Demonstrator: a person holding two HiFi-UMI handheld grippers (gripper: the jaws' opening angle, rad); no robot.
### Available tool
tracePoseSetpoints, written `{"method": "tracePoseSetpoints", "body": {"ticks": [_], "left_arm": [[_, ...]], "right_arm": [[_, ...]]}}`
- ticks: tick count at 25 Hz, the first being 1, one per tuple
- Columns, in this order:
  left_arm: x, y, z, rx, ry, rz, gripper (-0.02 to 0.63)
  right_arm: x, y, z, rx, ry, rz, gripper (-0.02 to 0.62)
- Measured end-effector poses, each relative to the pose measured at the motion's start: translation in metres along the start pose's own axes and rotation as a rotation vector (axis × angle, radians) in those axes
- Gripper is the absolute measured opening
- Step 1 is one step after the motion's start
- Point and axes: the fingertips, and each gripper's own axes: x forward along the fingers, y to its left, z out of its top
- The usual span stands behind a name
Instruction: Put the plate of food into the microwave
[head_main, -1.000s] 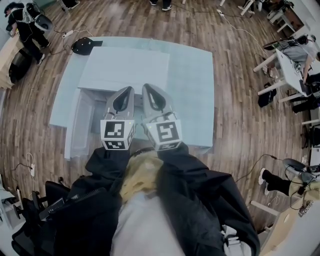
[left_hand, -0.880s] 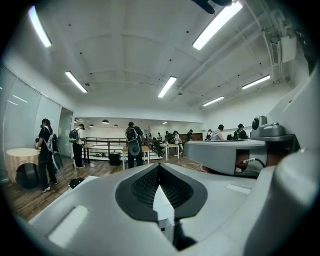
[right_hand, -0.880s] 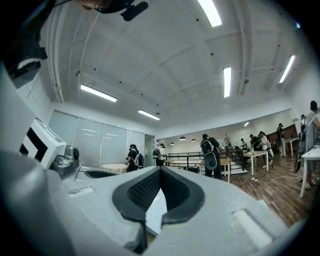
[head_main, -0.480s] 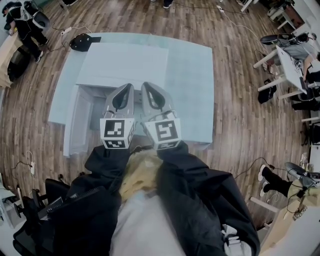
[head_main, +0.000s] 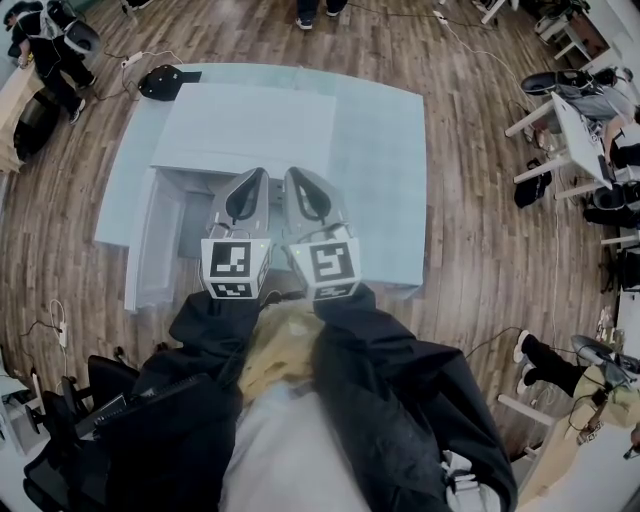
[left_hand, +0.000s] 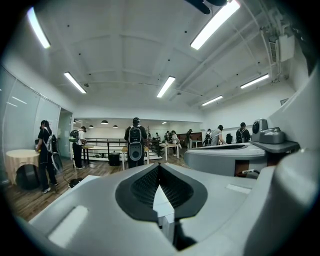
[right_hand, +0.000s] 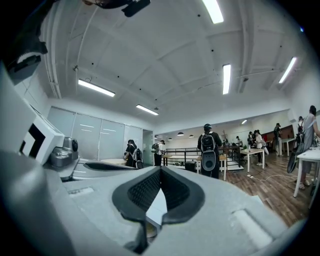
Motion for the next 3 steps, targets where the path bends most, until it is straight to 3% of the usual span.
{"method": "tracePoseSetpoints", "body": {"ticks": [3], "left_arm": [[0.0008, 0.0015, 0.0005, 0.007, -0.005, 0.000, -0.003]], "right_arm": [[0.0013, -0.0013, -0.0016, 0.002, 0.006, -0.006, -0.009]]}}
